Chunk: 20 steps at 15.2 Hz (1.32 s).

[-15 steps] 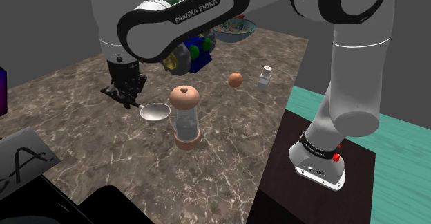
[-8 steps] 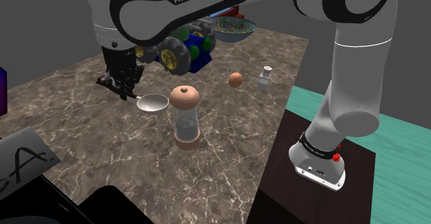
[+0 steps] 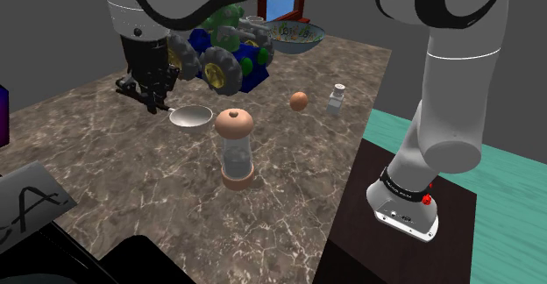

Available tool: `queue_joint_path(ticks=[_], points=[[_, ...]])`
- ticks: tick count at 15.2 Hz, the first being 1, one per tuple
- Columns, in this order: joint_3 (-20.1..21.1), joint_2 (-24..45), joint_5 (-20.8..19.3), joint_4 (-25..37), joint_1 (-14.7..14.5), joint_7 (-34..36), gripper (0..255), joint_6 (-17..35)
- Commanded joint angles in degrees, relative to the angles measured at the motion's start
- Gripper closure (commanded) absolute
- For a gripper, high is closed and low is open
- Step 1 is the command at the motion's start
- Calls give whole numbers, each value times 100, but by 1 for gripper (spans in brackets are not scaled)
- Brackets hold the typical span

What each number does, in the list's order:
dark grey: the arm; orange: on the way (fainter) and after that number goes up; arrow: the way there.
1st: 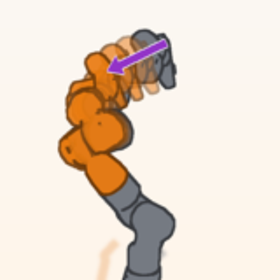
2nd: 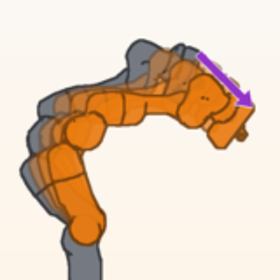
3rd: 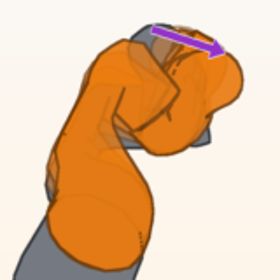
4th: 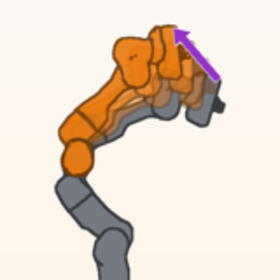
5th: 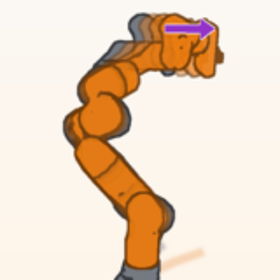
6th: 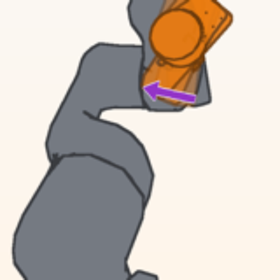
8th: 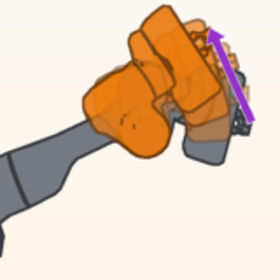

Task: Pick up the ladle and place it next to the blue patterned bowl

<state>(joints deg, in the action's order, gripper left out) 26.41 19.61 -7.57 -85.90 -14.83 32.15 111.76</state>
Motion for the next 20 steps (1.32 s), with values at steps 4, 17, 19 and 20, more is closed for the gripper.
queue_joint_path(ticks=[4,17,19,20], points=[[12,9,5,412,-34,-8,255,-403],[-21,-817,450,-25,439,-518,255,-719],[-94,-1231,682,-524,660,-812,255,-599],[-142,-1428,793,-754,756,-964,255,-552]])
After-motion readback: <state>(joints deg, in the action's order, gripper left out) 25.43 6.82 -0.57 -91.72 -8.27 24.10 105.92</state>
